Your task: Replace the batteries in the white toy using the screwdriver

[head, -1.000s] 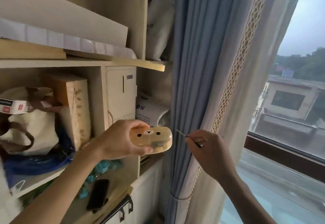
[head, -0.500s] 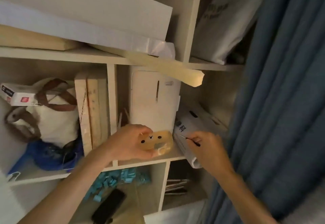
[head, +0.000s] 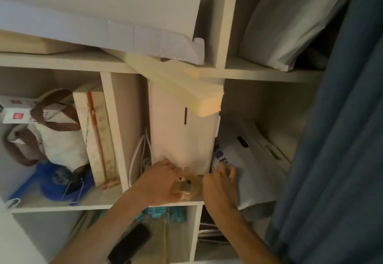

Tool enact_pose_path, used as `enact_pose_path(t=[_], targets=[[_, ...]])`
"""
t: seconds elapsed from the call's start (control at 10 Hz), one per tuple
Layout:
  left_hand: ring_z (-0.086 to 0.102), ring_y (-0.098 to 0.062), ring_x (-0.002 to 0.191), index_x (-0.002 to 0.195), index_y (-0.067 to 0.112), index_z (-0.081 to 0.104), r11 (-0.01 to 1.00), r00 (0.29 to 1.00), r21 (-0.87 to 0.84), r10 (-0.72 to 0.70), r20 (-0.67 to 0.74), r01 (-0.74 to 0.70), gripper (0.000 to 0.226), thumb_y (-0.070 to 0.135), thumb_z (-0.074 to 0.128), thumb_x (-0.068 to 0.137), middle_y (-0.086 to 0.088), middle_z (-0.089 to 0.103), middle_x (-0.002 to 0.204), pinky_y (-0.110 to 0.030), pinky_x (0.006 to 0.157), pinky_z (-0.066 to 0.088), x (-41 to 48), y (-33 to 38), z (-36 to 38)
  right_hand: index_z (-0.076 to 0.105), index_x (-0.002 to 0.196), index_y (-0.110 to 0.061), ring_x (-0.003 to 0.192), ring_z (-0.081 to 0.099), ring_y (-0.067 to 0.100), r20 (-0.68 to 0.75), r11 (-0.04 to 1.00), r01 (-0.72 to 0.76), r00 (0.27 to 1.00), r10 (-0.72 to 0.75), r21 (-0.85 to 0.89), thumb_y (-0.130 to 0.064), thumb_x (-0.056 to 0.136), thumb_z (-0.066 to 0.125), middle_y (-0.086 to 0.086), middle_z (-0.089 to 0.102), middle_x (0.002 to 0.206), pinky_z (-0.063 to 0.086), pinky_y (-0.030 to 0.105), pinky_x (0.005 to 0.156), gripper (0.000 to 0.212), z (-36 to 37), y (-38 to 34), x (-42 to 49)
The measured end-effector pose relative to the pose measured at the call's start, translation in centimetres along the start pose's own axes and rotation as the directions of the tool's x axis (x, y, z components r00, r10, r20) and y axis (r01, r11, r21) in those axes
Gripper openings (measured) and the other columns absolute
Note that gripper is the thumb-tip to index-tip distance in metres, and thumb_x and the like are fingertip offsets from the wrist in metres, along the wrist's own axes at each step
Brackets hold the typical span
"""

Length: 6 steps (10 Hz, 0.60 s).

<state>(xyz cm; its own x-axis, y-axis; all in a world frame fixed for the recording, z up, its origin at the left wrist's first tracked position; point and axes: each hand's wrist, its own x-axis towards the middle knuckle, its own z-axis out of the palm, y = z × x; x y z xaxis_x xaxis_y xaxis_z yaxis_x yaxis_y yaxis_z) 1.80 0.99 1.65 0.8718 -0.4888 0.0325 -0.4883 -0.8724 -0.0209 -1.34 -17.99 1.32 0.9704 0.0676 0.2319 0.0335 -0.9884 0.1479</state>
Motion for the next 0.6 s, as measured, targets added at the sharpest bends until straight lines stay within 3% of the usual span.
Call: enact_pose_path(t=[0.3, 0.4, 0.5, 0.6], targets=[[0.057, -0.012, 0.116, 0.133, 0.027, 0.059, 1.0, 1.0, 0.007, -0.019, -0.025, 0.019, 0.06, 0.062, 0.057, 0.084, 0.006, 0.062, 0.13, -0.034, 0.102, 0.051, -0.2, 0.2, 0.9, 0.073, 0.108, -0.021, 0.129, 0.04, 0.031, 0.025, 0.999, 0.046, 0.999, -0.047, 0.024, -0.026, 0.095, 0.063, 0.005, 0.069, 0.122, 0.03, 0.05, 0.106, 0.017, 0.6, 0.3, -0.5], [0.05, -0.015, 0.136, 0.151, 0.032, 0.043, 0.99, 0.995, -0.142, -0.036, -0.094, 0.022, 0.08, 0.077, 0.047, 0.086, 0.007, 0.05, 0.153, -0.036, 0.111, 0.046, -1.3, 0.5, -0.1, 0.074, 0.099, -0.024, 0.12, 0.046, 0.02, -0.106, 0.963, 0.129, 0.989, -0.107, 0.235, -0.032, 0.094, 0.064, -0.004, 0.071, 0.113, 0.038, 0.042, 0.104, 0.013, 0.5, 0.9, -0.4], [0.039, -0.017, 0.148, 0.16, 0.032, 0.029, 0.963, 0.977, -0.27, -0.067, -0.2, 0.011, 0.086, 0.081, 0.037, 0.09, 0.007, 0.037, 0.164, -0.04, 0.119, 0.037, -2.6, 0.5, -1.7, 0.071, 0.114, -0.022, 0.125, 0.045, 0.012, -0.201, 0.865, 0.201, 0.972, -0.119, 0.46, -0.039, 0.092, 0.067, -0.009, 0.066, 0.123, 0.036, 0.029, 0.111, 0.028, -0.9, 1.5, -1.3], [0.037, -0.021, 0.149, 0.16, 0.029, 0.03, 0.977, 0.94, -0.211, -0.087, -0.331, 0.016, 0.084, 0.078, 0.04, 0.091, 0.002, 0.041, 0.163, -0.043, 0.123, 0.025, -4.1, 1.0, -3.2, 0.06, 0.131, -0.021, 0.133, 0.046, 0.013, -0.229, 0.834, 0.184, 0.971, -0.071, 0.521, -0.05, 0.092, 0.062, -0.006, 0.059, 0.138, 0.04, 0.035, 0.114, 0.049, -2.1, 1.9, -2.5]])
